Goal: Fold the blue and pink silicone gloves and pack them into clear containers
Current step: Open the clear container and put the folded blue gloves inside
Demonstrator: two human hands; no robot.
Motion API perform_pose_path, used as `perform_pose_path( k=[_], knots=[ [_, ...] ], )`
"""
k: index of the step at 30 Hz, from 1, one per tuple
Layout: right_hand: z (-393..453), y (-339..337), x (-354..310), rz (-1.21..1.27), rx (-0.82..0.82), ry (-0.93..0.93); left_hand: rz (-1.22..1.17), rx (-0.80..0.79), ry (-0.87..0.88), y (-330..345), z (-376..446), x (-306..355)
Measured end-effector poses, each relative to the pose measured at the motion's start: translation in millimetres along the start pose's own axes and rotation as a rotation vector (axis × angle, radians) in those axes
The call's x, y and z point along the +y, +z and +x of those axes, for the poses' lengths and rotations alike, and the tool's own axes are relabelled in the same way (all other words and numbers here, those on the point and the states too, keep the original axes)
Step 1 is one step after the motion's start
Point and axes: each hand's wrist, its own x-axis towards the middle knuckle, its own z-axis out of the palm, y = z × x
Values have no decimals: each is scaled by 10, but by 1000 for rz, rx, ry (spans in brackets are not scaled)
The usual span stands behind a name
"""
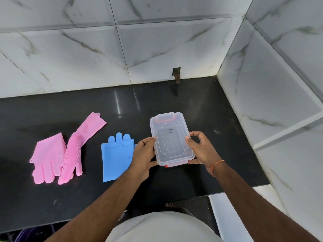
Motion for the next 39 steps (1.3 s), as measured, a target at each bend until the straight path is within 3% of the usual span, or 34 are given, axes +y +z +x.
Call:
perform_pose_path(
  k=[12,23,25,28,32,36,39],
  knots=[
    [-22,26,-54,-8,32,20,-25,-74,-93,-52,-30,149],
    [-111,148,-116,-114,-1,-59,118,-78,47,-54,-55,269],
    [-142,176,-77,-259,26,-147,176,-31,145,-53,-79,281],
    [-263,232,-87,-624,245,-435,279,24,355,-47,-155,343],
    [-588,394,-288,-715,288,-774,231,43,500,153,-370,561],
    [-788,621,-423,-800,171,-777,110,-43,415,346,-566,774],
    [-797,573,-429,-781,262,-803,26,-146,323,373,-628,943]
  ],
)
